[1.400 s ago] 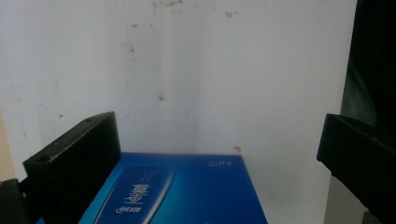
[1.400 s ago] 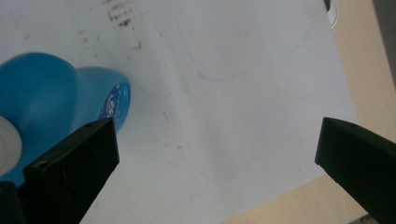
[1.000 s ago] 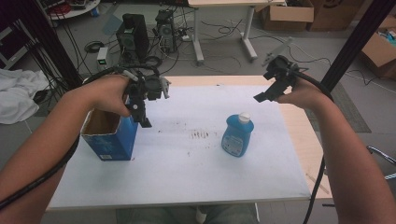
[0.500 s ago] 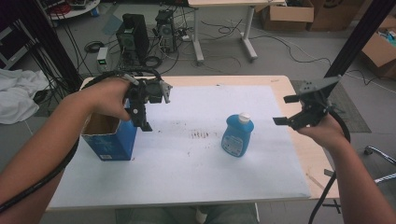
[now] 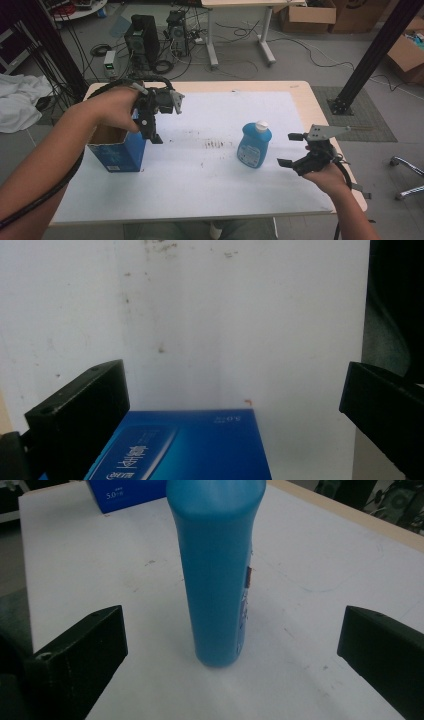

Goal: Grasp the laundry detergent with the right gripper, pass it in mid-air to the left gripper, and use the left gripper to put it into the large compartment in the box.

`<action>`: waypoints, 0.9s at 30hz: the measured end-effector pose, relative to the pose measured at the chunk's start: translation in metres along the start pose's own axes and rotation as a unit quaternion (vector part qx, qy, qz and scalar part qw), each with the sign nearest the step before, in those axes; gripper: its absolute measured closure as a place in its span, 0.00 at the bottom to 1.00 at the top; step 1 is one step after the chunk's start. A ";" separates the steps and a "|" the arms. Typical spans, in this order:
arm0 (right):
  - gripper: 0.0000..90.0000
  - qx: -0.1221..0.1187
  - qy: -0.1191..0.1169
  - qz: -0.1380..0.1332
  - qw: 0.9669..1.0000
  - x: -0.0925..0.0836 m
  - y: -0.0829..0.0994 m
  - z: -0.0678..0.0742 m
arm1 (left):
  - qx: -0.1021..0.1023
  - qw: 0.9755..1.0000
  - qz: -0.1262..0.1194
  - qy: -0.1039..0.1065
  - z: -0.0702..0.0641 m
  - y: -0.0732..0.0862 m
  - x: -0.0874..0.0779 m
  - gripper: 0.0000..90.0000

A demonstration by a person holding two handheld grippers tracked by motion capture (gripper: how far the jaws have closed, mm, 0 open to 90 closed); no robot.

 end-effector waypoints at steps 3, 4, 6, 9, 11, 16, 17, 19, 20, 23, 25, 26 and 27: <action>0.00 0.003 -0.005 -0.008 1.000 0.010 0.004 0.004 | -0.001 1.000 -0.003 0.000 0.000 0.000 0.001 0.00; 0.00 0.003 -0.004 -0.006 1.000 0.020 0.008 0.006 | -0.002 1.000 -0.007 0.000 -0.001 0.000 0.002 0.00; 0.00 0.004 -0.005 -0.007 1.000 0.029 0.010 0.008 | 0.000 1.000 -0.007 0.000 -0.002 0.000 0.002 0.00; 0.00 0.002 -0.004 -0.009 1.000 0.041 0.012 0.010 | 0.001 1.000 -0.006 0.000 -0.003 0.000 0.002 0.00; 0.00 0.001 0.002 -0.011 1.000 0.046 0.013 0.009 | -0.003 1.000 -0.002 0.001 -0.005 0.001 0.000 0.00; 0.00 0.009 0.013 -0.029 0.999 0.054 0.014 0.007 | -0.003 1.000 -0.002 -0.004 -0.006 0.001 -0.007 0.00; 0.00 0.010 0.014 -0.031 0.999 0.055 0.015 0.007 | -0.003 1.000 -0.002 -0.005 -0.006 0.001 -0.007 0.00; 0.00 0.012 0.015 -0.035 0.999 0.056 0.015 0.006 | -0.001 1.000 -0.002 -0.006 -0.005 0.001 -0.008 0.00; 0.00 0.016 0.020 -0.041 0.999 0.059 0.017 0.005 | -0.001 1.000 -0.001 -0.007 -0.005 0.001 -0.009 0.00; 0.00 0.014 0.023 -0.037 0.999 0.063 0.019 0.005 | -0.003 1.000 -0.006 -0.007 -0.005 -0.001 -0.009 0.00; 0.00 0.011 0.024 -0.037 0.999 0.065 0.020 0.005 | -0.002 1.000 -0.003 -0.007 -0.004 -0.001 -0.009 0.00; 0.00 0.011 0.026 -0.037 0.999 0.066 0.020 0.005 | -0.002 1.000 -0.004 -0.007 -0.004 -0.002 -0.008 0.00; 0.00 0.012 0.025 -0.037 0.999 0.068 0.021 0.005 | -0.002 1.000 -0.005 -0.007 -0.004 -0.002 -0.008 0.00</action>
Point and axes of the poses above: each handheld gripper's, and its own axes: x roughly forward along the jaws, y roughly out of its underside, z roughly to its left, the point moved 6 cm from there along x, roughly forward along the jaws, and after that the axes turned 5 degrees about -z, right-handed, at the moved point
